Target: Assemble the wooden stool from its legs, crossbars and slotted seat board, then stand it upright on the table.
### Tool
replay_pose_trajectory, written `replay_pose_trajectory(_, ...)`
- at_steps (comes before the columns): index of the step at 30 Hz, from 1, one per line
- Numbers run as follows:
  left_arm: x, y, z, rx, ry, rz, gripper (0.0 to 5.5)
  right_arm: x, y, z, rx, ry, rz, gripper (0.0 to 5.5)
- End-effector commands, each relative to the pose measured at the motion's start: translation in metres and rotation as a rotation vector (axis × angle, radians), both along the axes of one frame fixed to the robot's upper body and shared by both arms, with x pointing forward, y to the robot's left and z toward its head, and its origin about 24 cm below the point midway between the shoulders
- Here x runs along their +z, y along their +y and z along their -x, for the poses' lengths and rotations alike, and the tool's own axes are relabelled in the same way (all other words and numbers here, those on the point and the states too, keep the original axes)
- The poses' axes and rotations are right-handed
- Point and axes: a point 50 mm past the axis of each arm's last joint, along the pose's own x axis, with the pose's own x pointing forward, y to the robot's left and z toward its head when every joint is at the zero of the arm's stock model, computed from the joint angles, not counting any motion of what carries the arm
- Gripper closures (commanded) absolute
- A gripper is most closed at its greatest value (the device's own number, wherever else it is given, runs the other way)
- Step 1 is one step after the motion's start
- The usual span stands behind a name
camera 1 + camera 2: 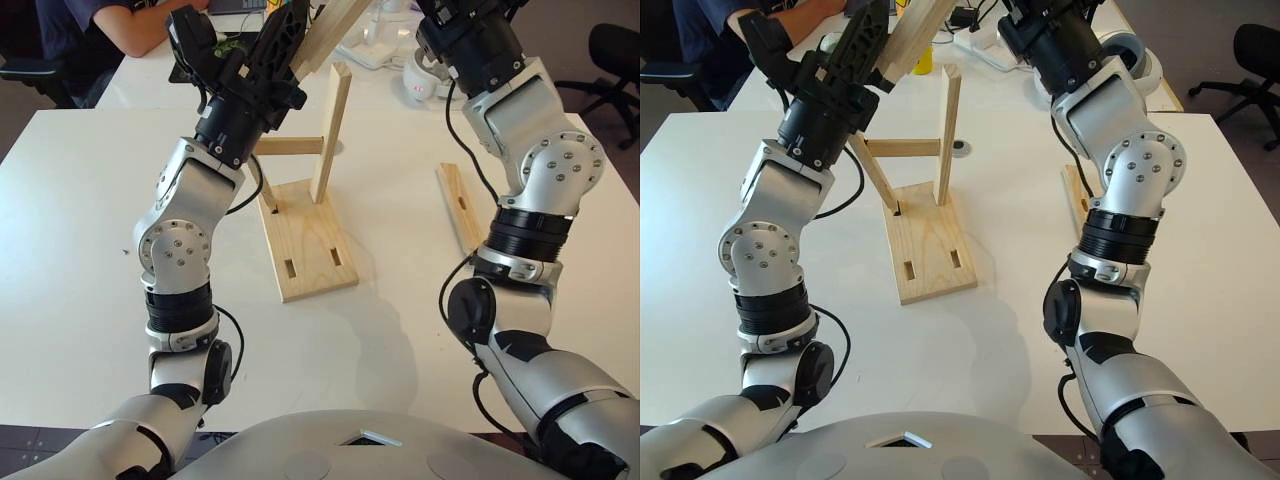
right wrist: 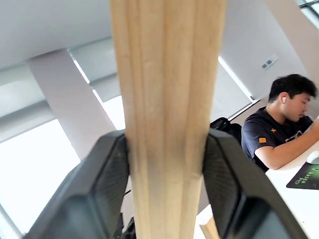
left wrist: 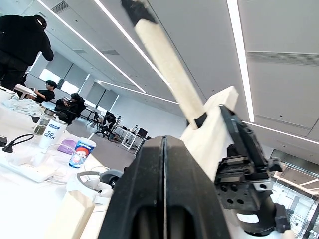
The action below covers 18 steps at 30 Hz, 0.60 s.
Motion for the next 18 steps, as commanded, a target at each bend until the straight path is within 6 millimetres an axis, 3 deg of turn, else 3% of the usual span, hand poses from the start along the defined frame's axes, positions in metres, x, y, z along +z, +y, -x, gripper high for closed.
replay_pose_trajectory(1, 0.0, 0.006, 0.009, -0.008, -0.009, -0.013, 5.5, -0.006, 0.003, 0.01, 0.075, -0.159, 0.223, 3.45)
replay_pose_trajectory(3, 0.0, 0.007, 0.018, -0.049, -0.024, -0.015, 5.5, -0.023, 0.004, 0.01, 0.102, -0.195, 0.325, 3.45)
replay_pose_trajectory(5, 0.0, -0.001, 0.04, -0.191, -0.06, -0.019, 5.5, -0.044, 0.002, 0.007, 0.108, -0.208, 0.401, 3.45)
replay_pose_trajectory(11, -0.005, -0.011, 0.094, -0.535, -0.104, -0.067, 5.5, -0.081, 0.008, 0.009, 0.137, -0.258, 0.458, 3.45)
replay_pose_trajectory(18, -0.021, -0.006, 0.091, -0.555, -0.017, -0.176, 5.5, -0.117, 0.006, 0.014, 0.214, -0.343, 0.551, 3.45)
